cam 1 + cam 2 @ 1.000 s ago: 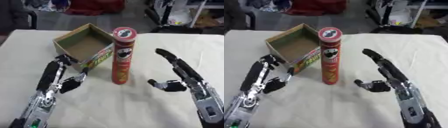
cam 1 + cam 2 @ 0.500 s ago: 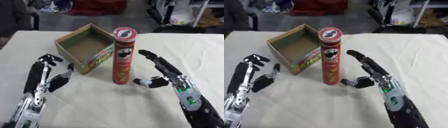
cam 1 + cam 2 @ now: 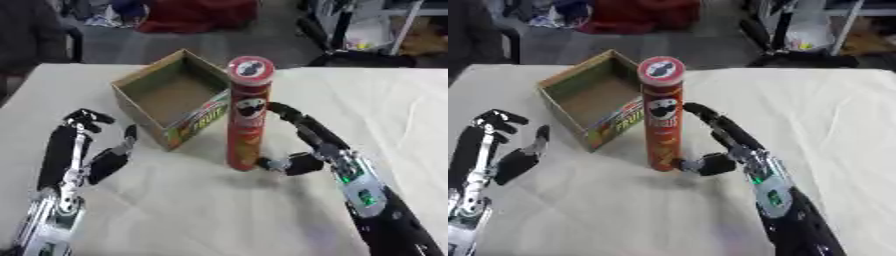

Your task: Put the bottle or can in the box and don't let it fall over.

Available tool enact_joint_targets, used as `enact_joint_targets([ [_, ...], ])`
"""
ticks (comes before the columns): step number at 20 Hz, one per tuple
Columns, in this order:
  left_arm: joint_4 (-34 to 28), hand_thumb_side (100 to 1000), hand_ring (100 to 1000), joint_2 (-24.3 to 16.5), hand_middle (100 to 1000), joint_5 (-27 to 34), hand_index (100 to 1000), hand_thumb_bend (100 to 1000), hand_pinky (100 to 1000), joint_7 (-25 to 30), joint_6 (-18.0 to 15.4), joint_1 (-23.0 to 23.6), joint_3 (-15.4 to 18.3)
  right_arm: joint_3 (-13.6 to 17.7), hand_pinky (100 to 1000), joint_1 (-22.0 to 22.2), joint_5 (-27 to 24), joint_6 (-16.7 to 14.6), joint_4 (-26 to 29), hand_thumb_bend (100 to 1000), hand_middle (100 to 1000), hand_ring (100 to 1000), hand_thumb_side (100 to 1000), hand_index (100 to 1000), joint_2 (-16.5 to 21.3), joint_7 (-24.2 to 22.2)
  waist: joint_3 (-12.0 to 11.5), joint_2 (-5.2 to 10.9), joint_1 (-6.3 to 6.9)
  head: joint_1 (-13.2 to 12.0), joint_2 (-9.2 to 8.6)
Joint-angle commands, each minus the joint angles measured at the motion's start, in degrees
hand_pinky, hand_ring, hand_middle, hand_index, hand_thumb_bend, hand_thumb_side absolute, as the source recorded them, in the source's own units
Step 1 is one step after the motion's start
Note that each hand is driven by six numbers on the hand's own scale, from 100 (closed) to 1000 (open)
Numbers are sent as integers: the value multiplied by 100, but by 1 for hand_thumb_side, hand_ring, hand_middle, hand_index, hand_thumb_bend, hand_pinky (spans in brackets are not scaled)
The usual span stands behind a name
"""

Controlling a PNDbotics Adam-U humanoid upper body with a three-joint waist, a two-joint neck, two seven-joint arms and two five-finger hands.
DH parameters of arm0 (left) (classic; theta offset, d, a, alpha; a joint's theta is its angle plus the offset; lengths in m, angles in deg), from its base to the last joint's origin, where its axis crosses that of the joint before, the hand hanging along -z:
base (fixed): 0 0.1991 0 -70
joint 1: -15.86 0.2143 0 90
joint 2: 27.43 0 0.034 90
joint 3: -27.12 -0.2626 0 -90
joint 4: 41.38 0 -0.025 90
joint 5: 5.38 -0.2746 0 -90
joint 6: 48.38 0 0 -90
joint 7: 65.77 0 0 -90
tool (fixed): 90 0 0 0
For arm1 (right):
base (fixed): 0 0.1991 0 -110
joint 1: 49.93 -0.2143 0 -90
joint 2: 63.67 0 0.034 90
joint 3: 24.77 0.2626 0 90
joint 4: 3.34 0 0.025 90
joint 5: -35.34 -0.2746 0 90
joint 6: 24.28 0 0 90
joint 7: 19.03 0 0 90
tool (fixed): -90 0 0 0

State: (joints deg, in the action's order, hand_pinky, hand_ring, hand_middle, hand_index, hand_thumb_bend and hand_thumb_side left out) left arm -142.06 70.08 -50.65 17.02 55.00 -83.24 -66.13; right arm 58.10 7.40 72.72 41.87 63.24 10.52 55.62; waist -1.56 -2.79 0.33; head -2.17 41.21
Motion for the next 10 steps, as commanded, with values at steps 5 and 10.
enact_joint_targets([
  [5,-95,525,611,-44,628,34,655,319,555,-17,62,-132,102,62,950,-168,91,5,-43,550,1000,1000,408,1000,-57,138,-45,80,88,25,-66],
  [10,-59,538,609,-66,627,-1,655,323,556,52,48,-288,148,140,947,-204,39,87,-146,545,1000,1000,410,1000,-112,295,-58,88,93,31,-67],
])
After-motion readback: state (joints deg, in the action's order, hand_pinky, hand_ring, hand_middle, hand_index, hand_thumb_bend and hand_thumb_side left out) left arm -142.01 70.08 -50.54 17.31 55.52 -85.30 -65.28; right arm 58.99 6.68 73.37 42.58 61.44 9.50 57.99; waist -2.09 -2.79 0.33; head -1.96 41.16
